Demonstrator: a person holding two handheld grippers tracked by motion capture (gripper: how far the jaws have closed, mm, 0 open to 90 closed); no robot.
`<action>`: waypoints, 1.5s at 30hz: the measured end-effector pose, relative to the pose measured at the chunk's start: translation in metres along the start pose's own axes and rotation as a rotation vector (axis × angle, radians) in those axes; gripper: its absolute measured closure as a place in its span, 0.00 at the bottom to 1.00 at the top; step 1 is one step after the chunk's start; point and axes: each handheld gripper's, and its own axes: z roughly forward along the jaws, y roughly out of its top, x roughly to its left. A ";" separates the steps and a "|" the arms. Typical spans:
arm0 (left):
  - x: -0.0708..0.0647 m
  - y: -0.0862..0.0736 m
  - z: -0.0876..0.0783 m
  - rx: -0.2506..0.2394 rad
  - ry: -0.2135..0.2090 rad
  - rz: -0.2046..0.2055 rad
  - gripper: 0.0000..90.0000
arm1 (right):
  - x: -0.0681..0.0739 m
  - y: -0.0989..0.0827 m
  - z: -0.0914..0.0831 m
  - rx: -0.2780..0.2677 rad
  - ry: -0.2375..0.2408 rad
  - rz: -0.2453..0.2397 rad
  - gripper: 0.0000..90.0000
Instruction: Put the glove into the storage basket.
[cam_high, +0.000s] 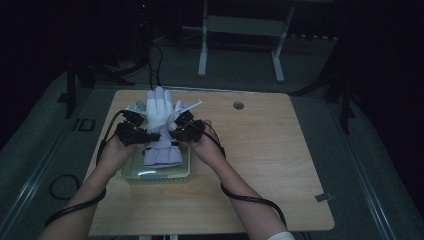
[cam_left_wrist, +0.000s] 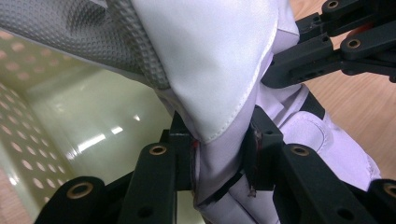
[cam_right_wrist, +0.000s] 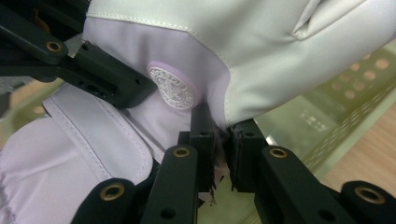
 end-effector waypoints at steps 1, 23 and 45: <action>0.001 -0.002 0.004 0.002 0.001 -0.006 0.77 | -0.001 -0.002 0.004 0.009 -0.006 0.006 0.91; 0.012 -0.024 0.047 0.236 0.027 -0.066 0.75 | 0.016 -0.027 0.048 0.178 -0.060 -0.026 0.82; -0.007 -0.029 0.037 0.067 0.224 0.033 0.15 | -0.007 -0.039 0.017 -0.039 0.137 -0.064 0.18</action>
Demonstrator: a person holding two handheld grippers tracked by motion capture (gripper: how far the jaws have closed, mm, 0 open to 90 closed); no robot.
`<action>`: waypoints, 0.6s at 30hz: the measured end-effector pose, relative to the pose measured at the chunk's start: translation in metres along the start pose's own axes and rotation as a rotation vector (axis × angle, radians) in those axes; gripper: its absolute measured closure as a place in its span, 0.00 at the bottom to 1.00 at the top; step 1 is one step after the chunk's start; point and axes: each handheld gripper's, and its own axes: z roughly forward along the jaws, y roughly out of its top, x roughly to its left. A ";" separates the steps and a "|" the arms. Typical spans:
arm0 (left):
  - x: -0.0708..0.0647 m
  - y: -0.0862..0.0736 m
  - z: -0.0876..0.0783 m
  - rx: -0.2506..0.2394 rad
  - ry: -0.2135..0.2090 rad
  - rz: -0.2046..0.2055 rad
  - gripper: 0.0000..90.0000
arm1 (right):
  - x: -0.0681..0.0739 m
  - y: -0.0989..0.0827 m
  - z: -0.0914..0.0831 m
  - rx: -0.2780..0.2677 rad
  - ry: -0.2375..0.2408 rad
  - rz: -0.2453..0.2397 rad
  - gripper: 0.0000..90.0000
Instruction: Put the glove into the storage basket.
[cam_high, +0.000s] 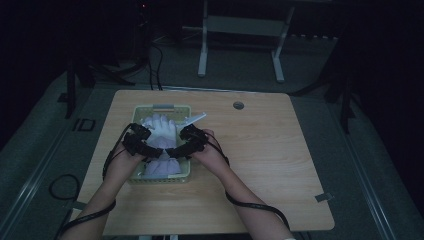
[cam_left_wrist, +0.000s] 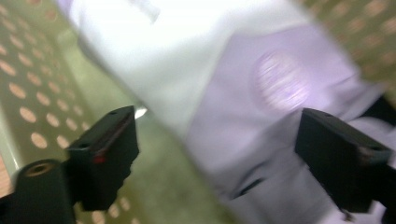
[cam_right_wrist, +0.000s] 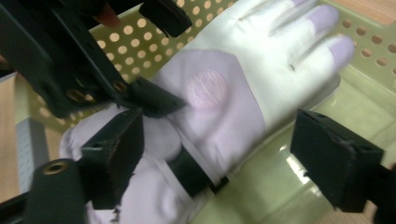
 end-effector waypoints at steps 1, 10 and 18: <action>0.000 0.000 -0.003 -0.013 -0.001 0.002 0.15 | -0.002 -0.002 -0.002 -0.018 0.013 -0.006 0.17; -0.019 -0.001 -0.027 -0.106 -0.004 0.050 0.15 | -0.004 -0.011 -0.014 -0.043 0.056 -0.056 0.16; -0.031 -0.004 -0.041 -0.215 -0.074 -0.009 0.14 | -0.009 -0.017 -0.024 -0.038 0.078 -0.084 0.16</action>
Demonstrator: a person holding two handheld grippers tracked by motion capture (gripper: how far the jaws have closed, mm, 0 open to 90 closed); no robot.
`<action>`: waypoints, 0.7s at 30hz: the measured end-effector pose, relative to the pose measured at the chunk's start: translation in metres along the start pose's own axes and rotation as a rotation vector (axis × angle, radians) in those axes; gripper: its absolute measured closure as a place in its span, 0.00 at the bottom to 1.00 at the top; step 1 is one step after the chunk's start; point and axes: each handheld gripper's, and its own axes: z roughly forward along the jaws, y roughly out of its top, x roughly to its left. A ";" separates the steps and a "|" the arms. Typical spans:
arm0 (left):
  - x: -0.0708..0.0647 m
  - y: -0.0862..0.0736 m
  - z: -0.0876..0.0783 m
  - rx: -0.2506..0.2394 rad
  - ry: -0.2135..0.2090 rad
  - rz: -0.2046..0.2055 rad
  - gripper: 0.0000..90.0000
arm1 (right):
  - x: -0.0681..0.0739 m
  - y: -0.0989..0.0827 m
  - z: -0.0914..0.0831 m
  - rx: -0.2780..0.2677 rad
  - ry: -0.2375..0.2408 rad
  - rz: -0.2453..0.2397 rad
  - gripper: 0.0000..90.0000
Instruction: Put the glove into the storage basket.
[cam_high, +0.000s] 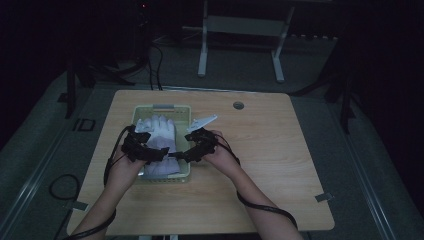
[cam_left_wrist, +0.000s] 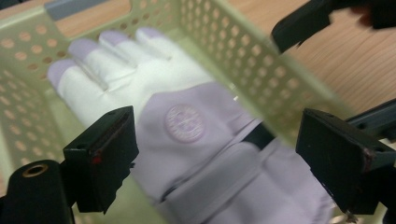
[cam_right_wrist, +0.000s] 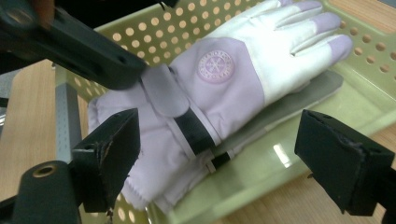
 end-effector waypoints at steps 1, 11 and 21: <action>-0.004 0.000 -0.002 -0.015 -0.012 -0.016 0.12 | -0.001 -0.001 -0.002 -0.001 -0.005 -0.007 0.16; -0.044 0.003 -0.007 -0.125 -0.095 0.030 0.02 | -0.003 -0.009 -0.024 -0.015 -0.009 -0.025 0.16; -0.095 0.004 0.001 -0.171 -0.241 0.091 0.02 | -0.016 -0.038 -0.063 -0.016 -0.042 -0.002 0.16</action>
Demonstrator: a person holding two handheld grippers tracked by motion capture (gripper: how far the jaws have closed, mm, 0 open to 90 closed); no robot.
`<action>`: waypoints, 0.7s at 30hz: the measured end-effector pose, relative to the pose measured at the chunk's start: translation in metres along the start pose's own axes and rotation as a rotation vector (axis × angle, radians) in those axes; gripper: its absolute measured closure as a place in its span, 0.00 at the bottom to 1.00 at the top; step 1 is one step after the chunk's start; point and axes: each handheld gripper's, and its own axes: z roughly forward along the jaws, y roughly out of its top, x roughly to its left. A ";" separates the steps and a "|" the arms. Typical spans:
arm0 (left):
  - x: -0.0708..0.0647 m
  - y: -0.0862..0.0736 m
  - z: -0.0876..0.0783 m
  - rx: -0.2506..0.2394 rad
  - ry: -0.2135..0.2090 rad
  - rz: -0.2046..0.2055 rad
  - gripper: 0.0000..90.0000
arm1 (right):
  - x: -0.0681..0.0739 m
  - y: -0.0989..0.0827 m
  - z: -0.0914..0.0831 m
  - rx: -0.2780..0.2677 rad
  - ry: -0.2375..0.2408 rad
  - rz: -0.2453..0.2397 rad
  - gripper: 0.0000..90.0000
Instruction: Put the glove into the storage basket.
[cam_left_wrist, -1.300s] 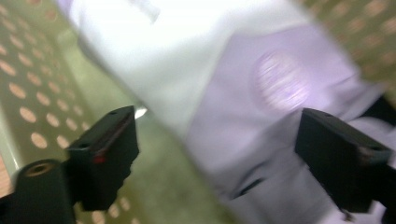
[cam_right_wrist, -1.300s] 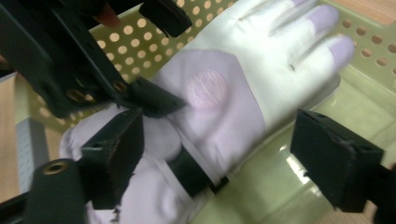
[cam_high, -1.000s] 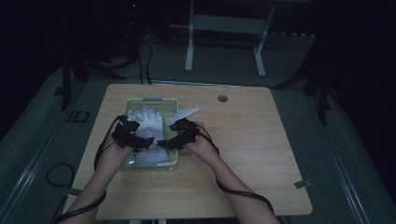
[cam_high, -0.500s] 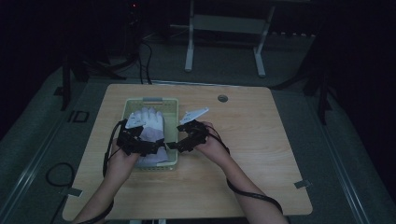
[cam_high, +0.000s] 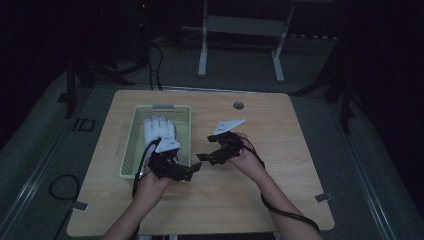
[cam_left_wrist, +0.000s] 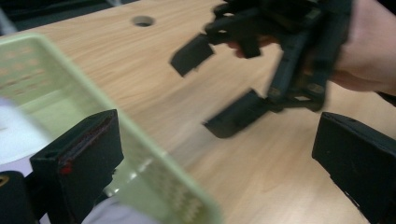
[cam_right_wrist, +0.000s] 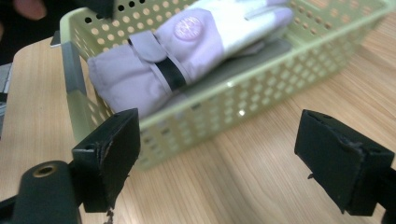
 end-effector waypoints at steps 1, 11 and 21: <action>-0.010 0.000 0.005 -0.017 -0.038 0.010 0.02 | -0.003 -0.007 -0.007 -0.003 -0.013 0.008 0.16; -0.045 -0.006 0.036 -0.010 -0.154 0.086 0.02 | -0.013 -0.046 -0.038 -0.016 -0.040 0.049 0.16; -0.074 -0.022 0.073 0.063 -0.244 0.127 0.02 | -0.015 -0.088 -0.056 -0.012 -0.041 0.053 0.16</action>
